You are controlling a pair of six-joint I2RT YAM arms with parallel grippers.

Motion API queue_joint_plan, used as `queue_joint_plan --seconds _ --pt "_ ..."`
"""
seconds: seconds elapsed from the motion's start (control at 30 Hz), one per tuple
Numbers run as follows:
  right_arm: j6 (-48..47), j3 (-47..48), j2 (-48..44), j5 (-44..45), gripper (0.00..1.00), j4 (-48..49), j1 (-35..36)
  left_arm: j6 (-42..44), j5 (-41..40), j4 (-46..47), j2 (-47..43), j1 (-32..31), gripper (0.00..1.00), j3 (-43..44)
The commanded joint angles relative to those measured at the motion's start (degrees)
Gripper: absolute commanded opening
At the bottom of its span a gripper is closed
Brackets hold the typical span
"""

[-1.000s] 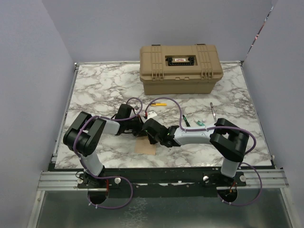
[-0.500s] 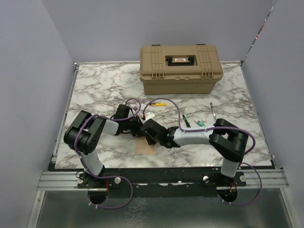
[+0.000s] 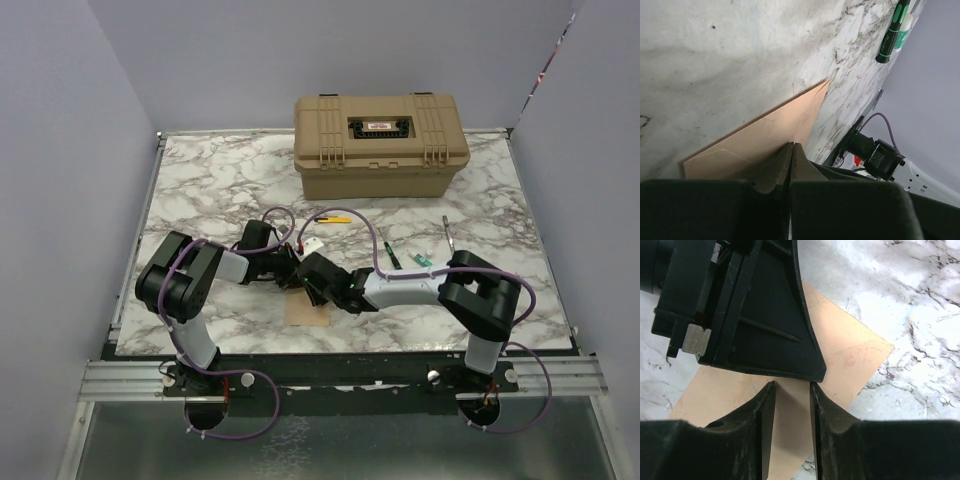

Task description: Place the letter into the envelope and seal it

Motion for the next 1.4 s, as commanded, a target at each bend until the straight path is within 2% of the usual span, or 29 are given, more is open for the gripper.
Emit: queue_joint_plan --seconds 0.0,0.13,0.3,0.5,0.7,0.97,1.37 --pt "1.7 -2.4 3.6 -1.2 0.32 -11.6 2.4 3.3 -6.6 -9.1 3.7 0.9 0.00 -2.9" --pt "1.3 -3.1 1.9 -2.0 0.35 -14.4 5.0 3.7 -6.5 -9.1 4.3 1.4 0.00 -2.5" --pt "5.9 -5.1 -0.4 -3.4 0.35 -18.3 6.5 4.1 -6.6 -9.5 4.6 1.5 0.00 -1.7" --pt "11.7 -7.5 -5.8 -3.5 0.13 -23.6 6.6 4.7 -6.5 -10.2 4.5 1.6 0.00 -1.4" --pt "13.9 -5.2 -12.3 -0.9 0.08 -23.2 6.5 4.9 -6.4 -10.7 4.0 1.6 0.00 -1.1" --pt "14.6 4.0 -5.4 5.1 0.03 -18.3 4.7 5.4 -5.0 -10.7 4.5 1.6 0.00 -1.3" --pt "11.9 10.1 3.1 4.3 0.00 -13.3 0.0 4.7 -3.3 -10.8 4.6 1.6 0.00 -1.4"
